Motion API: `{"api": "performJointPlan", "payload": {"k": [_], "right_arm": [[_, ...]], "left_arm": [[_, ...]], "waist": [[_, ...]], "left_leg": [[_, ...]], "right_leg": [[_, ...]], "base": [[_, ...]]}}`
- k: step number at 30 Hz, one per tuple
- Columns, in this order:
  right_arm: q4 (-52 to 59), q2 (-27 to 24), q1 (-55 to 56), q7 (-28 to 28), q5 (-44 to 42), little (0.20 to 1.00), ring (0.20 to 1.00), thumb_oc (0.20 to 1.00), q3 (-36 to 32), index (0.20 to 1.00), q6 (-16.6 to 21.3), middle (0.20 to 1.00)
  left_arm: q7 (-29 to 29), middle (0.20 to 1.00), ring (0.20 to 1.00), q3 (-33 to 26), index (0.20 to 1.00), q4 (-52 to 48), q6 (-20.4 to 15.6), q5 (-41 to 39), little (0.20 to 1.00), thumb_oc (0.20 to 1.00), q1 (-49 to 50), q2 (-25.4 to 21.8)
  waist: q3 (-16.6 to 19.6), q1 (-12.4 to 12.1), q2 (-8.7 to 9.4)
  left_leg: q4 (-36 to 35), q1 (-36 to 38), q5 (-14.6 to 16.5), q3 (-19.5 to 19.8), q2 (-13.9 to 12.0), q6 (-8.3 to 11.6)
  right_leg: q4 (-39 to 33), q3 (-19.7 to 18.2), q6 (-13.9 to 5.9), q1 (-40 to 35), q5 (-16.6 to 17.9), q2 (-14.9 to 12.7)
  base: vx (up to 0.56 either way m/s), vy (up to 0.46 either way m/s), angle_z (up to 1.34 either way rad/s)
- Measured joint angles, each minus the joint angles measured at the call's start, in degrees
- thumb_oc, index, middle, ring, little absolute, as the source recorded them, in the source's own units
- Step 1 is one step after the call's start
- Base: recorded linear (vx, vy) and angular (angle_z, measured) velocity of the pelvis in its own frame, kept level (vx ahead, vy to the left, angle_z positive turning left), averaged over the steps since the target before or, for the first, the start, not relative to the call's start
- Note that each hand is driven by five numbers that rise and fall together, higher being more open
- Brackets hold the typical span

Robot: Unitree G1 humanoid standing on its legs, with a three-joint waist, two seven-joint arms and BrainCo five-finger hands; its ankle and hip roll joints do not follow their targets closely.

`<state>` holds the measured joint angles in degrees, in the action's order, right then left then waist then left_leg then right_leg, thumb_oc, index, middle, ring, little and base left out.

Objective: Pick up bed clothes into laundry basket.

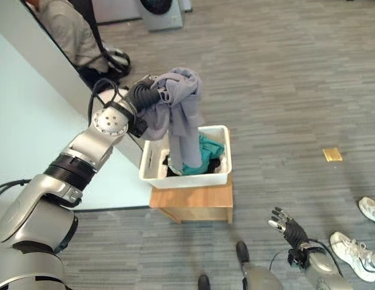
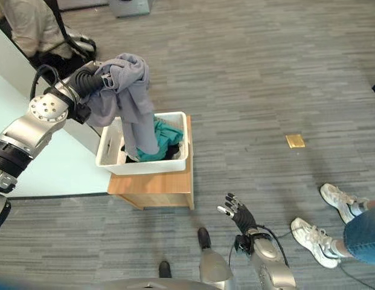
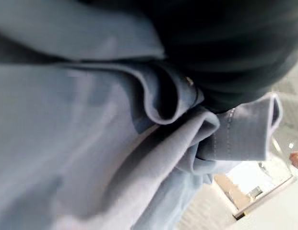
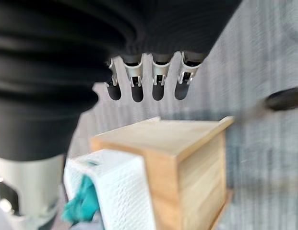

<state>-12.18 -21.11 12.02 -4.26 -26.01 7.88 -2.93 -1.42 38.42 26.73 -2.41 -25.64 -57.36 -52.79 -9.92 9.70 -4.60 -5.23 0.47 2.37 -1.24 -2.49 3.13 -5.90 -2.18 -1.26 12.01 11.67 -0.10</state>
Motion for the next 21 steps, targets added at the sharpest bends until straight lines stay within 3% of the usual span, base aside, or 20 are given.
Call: {"api": "performJointPlan", "payload": {"k": [2,4,8,13,18,19,20,21], "right_arm": [[0.03,-0.16,0.03,-0.02,-0.01,1.0,1.0,1.0,0.03,1.0,0.21,1.0],[0.31,-0.22,0.19,0.02,-0.04,1.0,1.0,1.0,-0.27,1.0,1.03,1.0],[0.86,-0.26,0.93,0.14,-0.04,1.0,1.0,1.0,-0.31,1.0,1.96,1.0],[2.48,-0.36,0.19,0.63,0.18,1.0,1.0,1.0,-0.69,1.0,3.27,1.0],[2.56,-0.36,-1.43,2.39,0.16,1.0,1.0,1.0,-0.5,1.0,5.19,1.0],[2.55,-0.36,-1.65,2.47,0.16,1.0,1.0,1.0,-0.39,1.0,5.81,1.0],[2.59,-0.36,-1.7,2.48,0.15,1.0,1.0,1.0,-0.28,1.0,6.37,1.0],[2.59,-0.36,-1.73,2.5,0.15,1.0,1.0,1.0,0.02,1.0,6.71,1.0]], "left_arm": [[0.0,0.2,0.2,0.2,0.2,-0.02,-0.02,1.42,0.2,0.2,-1.01,-0.55],[0.62,0.2,0.2,0.23,0.2,0.24,-0.79,2.18,0.2,0.2,-4.11,-2.49],[1.93,0.2,0.2,-1.14,0.2,3.3,-1.51,2.22,0.2,0.2,-3.78,-2.48],[3.63,0.2,0.2,-2.33,0.2,9.28,-1.28,4.74,0.2,0.2,-3.98,-1.78],[5.35,0.2,0.2,-2.29,0.2,15.49,-2.16,10.88,0.2,0.2,-6.83,-1.1],[5.54,0.489,0.489,-2.24,0.489,16.55,-2.32,12.34,0.489,0.489,-7.11,-1.01],[5.69,1.0,1.0,-2.16,1.0,17.29,-2.31,13.57,1.0,1.0,-7.43,-0.97],[5.88,1.0,1.0,-2.18,1.0,18.44,-2.36,14.72,1.0,1.0,-7.59,-0.74]], "waist": [[-1.87,0.86,1.36],[-5.99,1.41,4.18],[-11.62,2.73,7.52],[-16.78,4.36,9.33],[-17.96,4.23,9.97],[-17.96,4.3,9.97],[-17.96,4.28,9.97],[-17.96,4.22,9.97]], "left_leg": [[-0.01,-0.99,-0.16,-0.42,-0.04,0.17],[0.0,-4.35,-0.88,-1.62,0.02,0.73],[0.2,-8.55,-1.57,-2.79,-0.11,1.26],[0.23,-12.68,-2.05,-2.94,-0.74,1.81],[0.23,-15.59,-2.31,-2.27,-1.12,2.15],[0.25,-15.77,-2.31,-1.75,-1.15,2.15],[0.29,-16.0,-2.38,-1.45,-1.13,2.24],[0.29,-16.08,-2.46,-1.3,-1.11,2.28]], "right_leg": [[-0.01,-0.32,-0.13,1.14,-0.05,0.12],[0.01,-1.15,-1.11,4.94,0.83,0.18],[0.03,-1.72,-0.01,9.52,2.65,0.47],[0.05,-1.37,1.56,13.79,4.2,1.21],[0.05,-0.28,1.7,16.26,4.29,1.25],[0.05,0.16,1.68,16.29,4.26,1.23],[0.05,0.39,1.63,16.39,4.21,1.14],[0.05,0.6,1.61,16.37,4.2,1.06]], "base": [[-0.1,-0.013,-0.16],[-0.1,-0.009,-0.24],[-0.1,-0.02,-0.12],[-0.1,-0.036,-0.03],[-0.04,-0.04,0.07],[-0.02,-0.043,0.15],[-0.02,-0.024,0.14],[-0.01,-0.019,0.13]]}}
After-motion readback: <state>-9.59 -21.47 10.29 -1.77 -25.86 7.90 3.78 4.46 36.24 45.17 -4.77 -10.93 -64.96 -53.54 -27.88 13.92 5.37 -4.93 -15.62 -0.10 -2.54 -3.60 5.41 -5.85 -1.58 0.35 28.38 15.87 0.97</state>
